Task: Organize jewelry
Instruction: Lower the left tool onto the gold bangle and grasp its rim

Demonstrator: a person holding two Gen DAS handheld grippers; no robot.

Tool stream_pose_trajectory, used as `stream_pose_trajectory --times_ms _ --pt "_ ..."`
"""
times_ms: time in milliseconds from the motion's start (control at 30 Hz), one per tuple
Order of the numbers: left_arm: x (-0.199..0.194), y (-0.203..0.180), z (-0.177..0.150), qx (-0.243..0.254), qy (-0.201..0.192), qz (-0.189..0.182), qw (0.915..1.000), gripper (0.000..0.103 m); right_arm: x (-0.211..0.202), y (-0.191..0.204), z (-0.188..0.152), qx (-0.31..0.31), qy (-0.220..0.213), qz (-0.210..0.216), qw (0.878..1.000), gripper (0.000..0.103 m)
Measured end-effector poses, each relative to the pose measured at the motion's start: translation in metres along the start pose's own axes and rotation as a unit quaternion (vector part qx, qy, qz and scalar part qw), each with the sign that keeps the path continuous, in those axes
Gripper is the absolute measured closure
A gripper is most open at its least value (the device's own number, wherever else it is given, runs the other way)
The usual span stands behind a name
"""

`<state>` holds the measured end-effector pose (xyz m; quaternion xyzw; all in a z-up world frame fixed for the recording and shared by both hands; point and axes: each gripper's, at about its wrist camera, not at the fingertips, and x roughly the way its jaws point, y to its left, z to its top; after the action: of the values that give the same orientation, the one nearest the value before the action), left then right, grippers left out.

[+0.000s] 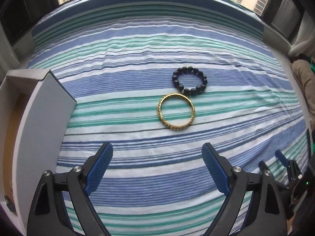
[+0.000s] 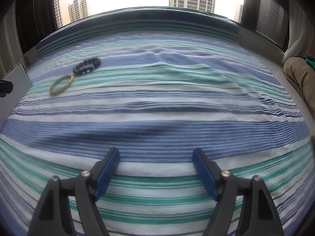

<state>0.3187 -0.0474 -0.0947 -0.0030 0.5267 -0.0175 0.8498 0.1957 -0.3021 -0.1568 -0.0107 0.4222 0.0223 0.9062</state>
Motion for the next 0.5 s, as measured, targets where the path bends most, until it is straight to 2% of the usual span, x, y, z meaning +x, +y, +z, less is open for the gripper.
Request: stream_pose_trajectory --times_ms 100,233,267,300,367,433,500 --pt "0.035 -0.005 0.019 -0.003 -0.005 0.032 0.9995 0.022 0.0 0.0 0.0 0.0 0.0 0.0 1.0 0.025" --pt "0.078 -0.002 0.021 -0.031 0.027 0.035 0.9986 0.023 0.0 0.0 0.0 0.0 0.0 0.0 1.0 0.025" --pt "0.083 -0.002 0.019 -0.033 0.025 0.038 0.9984 0.019 0.0 0.0 0.0 0.0 0.0 0.0 1.0 0.025" --pt "0.081 -0.001 0.017 -0.035 0.008 0.042 0.9985 0.02 0.0 0.0 0.0 0.0 0.0 0.0 1.0 0.025" --pt "0.082 0.0 0.017 -0.035 0.003 0.042 0.9985 0.021 0.0 0.0 -0.001 0.0 0.0 0.0 1.0 0.025" --pt "0.079 0.001 0.014 -0.033 -0.002 0.038 0.9987 0.033 0.0 0.0 0.0 0.0 0.0 0.0 1.0 0.025" --pt "0.074 -0.002 0.011 -0.02 -0.007 0.031 0.9993 0.072 0.0 0.0 0.0 0.0 0.0 0.0 1.0 0.025"
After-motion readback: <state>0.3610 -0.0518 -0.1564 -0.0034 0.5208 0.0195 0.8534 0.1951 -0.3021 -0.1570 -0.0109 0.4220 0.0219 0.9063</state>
